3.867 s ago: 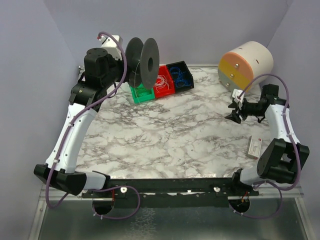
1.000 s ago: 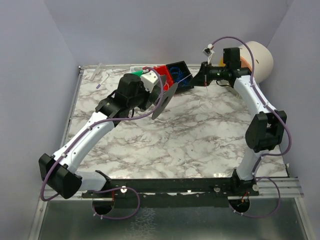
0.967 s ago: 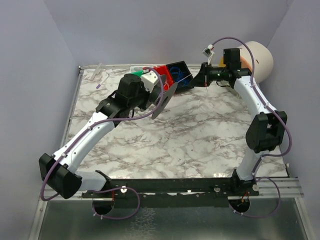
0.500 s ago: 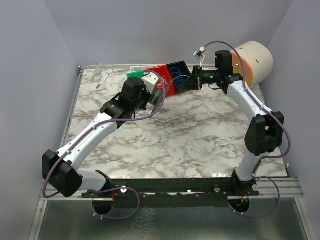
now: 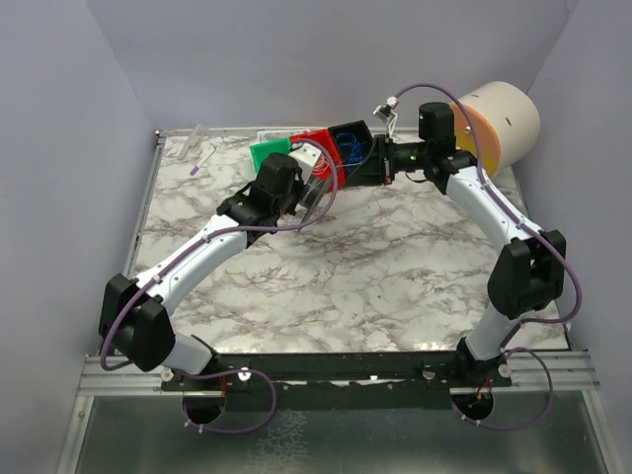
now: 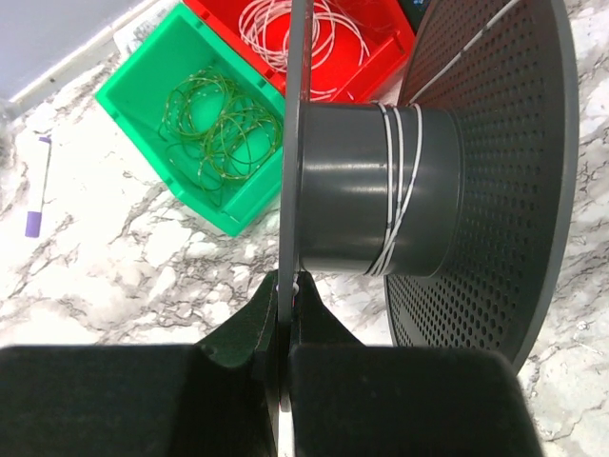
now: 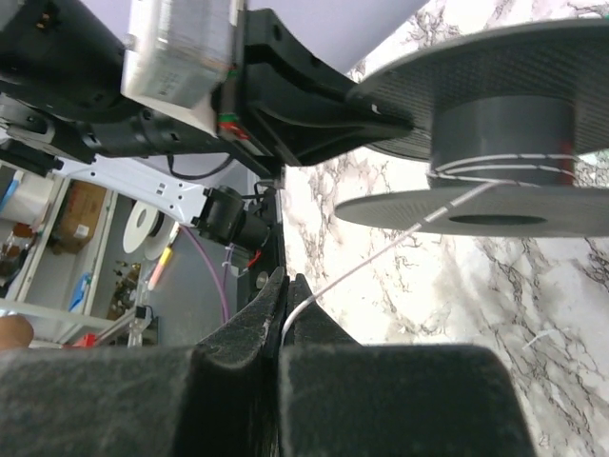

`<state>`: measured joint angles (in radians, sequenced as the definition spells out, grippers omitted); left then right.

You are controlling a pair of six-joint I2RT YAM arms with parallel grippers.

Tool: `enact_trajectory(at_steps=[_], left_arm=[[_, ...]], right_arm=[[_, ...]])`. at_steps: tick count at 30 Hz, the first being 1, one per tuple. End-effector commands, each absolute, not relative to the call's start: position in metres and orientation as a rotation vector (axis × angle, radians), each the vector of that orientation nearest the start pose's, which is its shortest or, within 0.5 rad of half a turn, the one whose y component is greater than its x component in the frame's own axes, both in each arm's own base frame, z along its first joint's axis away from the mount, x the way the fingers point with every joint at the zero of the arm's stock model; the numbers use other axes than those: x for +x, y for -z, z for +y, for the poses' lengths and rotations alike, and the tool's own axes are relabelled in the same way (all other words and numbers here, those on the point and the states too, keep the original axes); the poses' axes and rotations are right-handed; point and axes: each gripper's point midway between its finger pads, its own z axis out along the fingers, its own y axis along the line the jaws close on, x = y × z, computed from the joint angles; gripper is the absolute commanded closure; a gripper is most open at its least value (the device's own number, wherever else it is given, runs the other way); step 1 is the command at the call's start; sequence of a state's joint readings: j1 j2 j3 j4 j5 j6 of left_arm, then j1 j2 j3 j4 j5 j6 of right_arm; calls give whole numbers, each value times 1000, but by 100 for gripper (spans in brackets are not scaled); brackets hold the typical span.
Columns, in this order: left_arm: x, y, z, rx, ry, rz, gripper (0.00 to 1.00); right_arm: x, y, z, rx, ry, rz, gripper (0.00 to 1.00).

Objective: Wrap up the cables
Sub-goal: Wrap the cable around the cable reel.

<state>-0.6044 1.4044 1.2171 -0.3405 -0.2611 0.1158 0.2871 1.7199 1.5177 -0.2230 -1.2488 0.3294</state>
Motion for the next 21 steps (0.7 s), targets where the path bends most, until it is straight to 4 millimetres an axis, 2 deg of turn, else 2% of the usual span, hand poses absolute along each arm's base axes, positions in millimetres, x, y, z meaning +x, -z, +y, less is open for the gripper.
enact_trajectory(at_steps=[1, 7, 14, 18, 21], left_arm=[[394, -239, -193, 470, -31, 1969, 100], [413, -233, -196, 444, -95, 1982, 100], [435, -241, -214, 392, -71, 1970, 100], [441, -237, -212, 309, -90, 1989, 100], [439, -237, -213, 265, -55, 1995, 100]], right_arm=[[326, -317, 277, -884, -1630, 1773, 100], [327, -316, 283, -892, -1645, 1779, 99], [329, -322, 291, -903, -1629, 1767, 99], [320, -324, 294, -922, -1615, 1745, 99], [310, -316, 301, -946, -1612, 1729, 100]])
